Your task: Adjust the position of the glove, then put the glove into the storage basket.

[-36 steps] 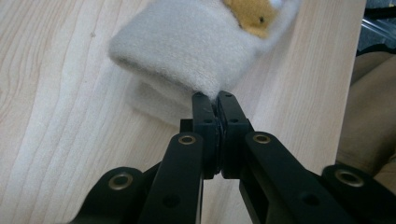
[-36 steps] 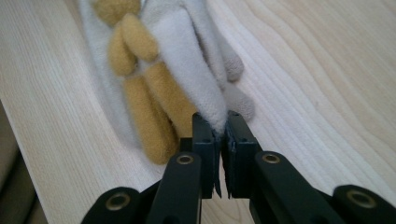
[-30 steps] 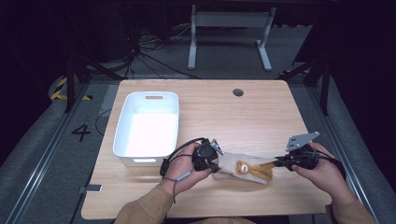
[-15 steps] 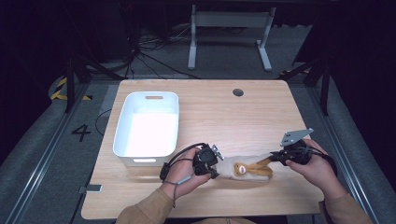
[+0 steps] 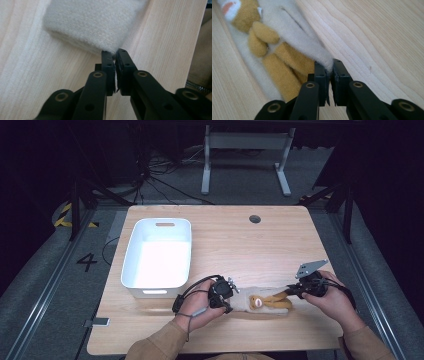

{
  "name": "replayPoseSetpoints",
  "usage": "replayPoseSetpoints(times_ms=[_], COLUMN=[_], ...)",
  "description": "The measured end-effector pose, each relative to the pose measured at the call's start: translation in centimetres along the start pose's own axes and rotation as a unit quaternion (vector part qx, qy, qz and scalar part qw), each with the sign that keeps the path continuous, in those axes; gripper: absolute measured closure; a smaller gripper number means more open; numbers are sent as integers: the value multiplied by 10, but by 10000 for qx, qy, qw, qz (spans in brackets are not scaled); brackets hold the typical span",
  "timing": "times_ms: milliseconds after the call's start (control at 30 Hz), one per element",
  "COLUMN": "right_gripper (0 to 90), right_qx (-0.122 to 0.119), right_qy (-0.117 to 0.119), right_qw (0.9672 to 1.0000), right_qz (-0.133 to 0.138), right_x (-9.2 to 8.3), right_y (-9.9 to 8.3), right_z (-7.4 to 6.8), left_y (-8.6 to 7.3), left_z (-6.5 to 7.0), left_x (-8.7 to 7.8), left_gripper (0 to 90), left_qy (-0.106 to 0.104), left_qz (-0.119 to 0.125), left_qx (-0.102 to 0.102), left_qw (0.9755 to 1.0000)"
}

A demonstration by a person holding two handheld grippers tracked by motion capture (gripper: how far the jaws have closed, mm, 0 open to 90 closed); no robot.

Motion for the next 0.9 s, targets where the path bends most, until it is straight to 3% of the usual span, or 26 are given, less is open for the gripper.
replayPoseSetpoints(times_ms=[200, 300, 500, 567, 733, 900], right_gripper=[718, 699, 725, 786, 840, 815], right_qx=[44, 86, 171, 250, 291, 379], right_qy=[83, 49, -100, -129, -178, -176], right_qw=[9999, 9999, 9998, 9995, 9993, 9989], right_qz=[80, 61, 76, 149, 152, 204], right_x=[-4, -7, -16, -21, -27, -31], right_y=[-3, -6, -13, -16, -18, -22], right_z=[3, 5, 10, 9, 5, 7], left_y=[-5, -6, -3, -1, 6, 15], left_z=[-5, -7, -5, -4, 0, 3], left_x=[-3, -9, -22, -26, -34, -41], left_gripper=[631, 561, 540, 537, 542, 528], left_qy=[39, 71, 158, 194, 278, 341], left_qz=[-237, -157, 61, 132, 333, 473], left_qx=[-105, -128, -62, -54, 39, 172], left_qw=[9997, 9998, 9998, 9997, 9991, 9982])
Point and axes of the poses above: each handheld gripper's, and its own axes: x roughly forward along the jaws, y roughly out of its top, z roughly to its right, the point moved 3 cm from there along x, roughly forward along the jaws, and after that the axes turned 8 degrees about -z, right-handed, at the moved point
